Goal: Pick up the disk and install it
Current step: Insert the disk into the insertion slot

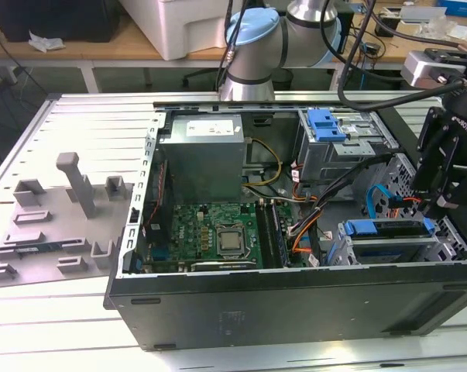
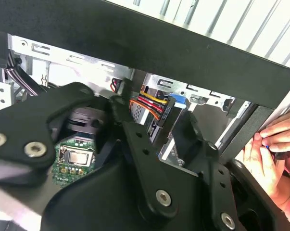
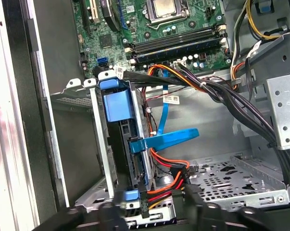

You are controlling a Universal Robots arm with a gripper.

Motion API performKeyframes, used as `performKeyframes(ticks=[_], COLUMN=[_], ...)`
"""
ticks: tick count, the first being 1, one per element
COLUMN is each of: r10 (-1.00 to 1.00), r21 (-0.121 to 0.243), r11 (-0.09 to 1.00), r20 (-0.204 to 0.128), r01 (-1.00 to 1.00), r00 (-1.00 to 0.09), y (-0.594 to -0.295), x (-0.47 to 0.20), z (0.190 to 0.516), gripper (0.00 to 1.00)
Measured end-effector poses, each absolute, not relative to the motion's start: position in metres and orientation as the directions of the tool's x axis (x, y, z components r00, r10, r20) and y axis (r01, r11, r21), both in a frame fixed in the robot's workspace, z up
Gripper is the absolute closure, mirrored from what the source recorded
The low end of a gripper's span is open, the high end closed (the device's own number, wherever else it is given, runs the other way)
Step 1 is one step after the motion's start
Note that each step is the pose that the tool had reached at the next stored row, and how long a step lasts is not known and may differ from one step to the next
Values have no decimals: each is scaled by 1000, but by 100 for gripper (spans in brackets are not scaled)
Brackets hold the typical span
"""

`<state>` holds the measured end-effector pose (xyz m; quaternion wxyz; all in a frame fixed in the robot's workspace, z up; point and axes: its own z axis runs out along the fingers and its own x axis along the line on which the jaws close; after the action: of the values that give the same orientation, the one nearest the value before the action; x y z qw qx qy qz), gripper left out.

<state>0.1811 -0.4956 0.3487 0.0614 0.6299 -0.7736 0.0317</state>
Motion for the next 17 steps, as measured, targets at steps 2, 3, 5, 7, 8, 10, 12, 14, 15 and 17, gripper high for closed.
performKeyframes(ticks=[2,3,5,7,8,10,12,14,15,17], r10=[-971,-971,-971,-971,-971,-971,-966,-962,-961,-960], r21=[28,28,28,28,28,28,28,28,28,28], r11=[204,205,204,204,204,205,224,245,247,249], r20=[135,135,135,135,135,135,135,135,135,140], r01=[-978,-978,-978,-978,-978,-978,-974,-969,-968,-968], r00=[-199,-199,-199,-199,-199,-200,-219,-239,-242,-243], y=[-496,-496,-496,-496,-496,-496,-495,-495,-494,-492], x=[181,181,181,181,181,180,180,181,182,183], z=[349,349,349,349,349,349,349,349,349,349], gripper=[52,58,64,71,71,71,71,71,71,71])
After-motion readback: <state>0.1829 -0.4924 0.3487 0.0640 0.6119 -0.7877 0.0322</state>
